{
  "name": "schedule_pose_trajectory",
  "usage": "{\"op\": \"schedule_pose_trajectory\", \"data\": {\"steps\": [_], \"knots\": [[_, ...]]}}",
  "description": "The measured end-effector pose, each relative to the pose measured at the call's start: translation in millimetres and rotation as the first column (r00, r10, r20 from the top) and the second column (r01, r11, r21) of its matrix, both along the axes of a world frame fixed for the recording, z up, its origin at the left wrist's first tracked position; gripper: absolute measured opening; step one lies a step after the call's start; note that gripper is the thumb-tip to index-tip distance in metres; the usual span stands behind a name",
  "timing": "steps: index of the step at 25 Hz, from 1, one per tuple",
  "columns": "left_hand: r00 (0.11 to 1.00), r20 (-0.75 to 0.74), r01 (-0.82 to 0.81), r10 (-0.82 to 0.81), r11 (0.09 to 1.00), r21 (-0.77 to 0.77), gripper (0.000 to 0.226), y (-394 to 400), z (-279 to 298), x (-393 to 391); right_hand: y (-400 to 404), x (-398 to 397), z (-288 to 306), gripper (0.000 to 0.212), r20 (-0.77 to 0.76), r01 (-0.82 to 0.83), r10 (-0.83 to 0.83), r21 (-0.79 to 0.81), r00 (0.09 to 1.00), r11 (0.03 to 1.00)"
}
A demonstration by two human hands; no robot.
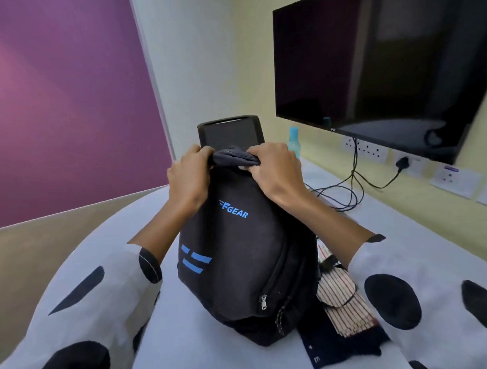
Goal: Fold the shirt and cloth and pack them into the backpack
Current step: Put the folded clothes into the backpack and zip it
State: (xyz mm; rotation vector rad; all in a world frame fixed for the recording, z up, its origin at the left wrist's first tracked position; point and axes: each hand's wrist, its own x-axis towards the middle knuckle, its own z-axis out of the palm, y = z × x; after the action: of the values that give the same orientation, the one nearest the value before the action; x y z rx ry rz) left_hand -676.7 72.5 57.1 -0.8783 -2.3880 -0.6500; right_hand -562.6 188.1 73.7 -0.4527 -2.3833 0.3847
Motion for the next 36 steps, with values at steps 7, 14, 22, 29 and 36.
{"op": "schedule_pose_trajectory", "data": {"steps": [7, 14, 22, 29, 36], "knots": [[0.984, 0.173, -0.056, 0.033, 0.99, 0.13, 0.026, -92, -81, -14, -91, -31, -58, 0.014, 0.104, -0.096, 0.117, -0.188, 0.988, 0.977], [0.939, 0.337, -0.092, -0.063, 0.9, 0.426, 0.052, -137, -134, 45, -118, -36, -78, 0.016, 0.109, -0.11, 0.143, -0.263, 0.984, 0.958], [0.902, 0.432, 0.008, -0.019, 1.0, 0.028, 0.095, -94, -223, 141, -88, -2, -84, 0.057, 0.082, -0.252, 0.299, -0.359, 0.951, 0.899], [0.891, 0.453, -0.102, -0.023, 0.963, 0.25, 0.04, -69, -235, 142, -40, 70, -127, 0.034, -0.086, -0.303, 0.335, 0.26, 0.938, 0.917], [0.711, 0.69, -0.29, -0.133, 0.839, 0.46, 0.019, -90, -214, 124, -28, 100, -244, 0.016, 0.366, -0.669, 0.572, 0.535, 0.734, 0.515]]}}
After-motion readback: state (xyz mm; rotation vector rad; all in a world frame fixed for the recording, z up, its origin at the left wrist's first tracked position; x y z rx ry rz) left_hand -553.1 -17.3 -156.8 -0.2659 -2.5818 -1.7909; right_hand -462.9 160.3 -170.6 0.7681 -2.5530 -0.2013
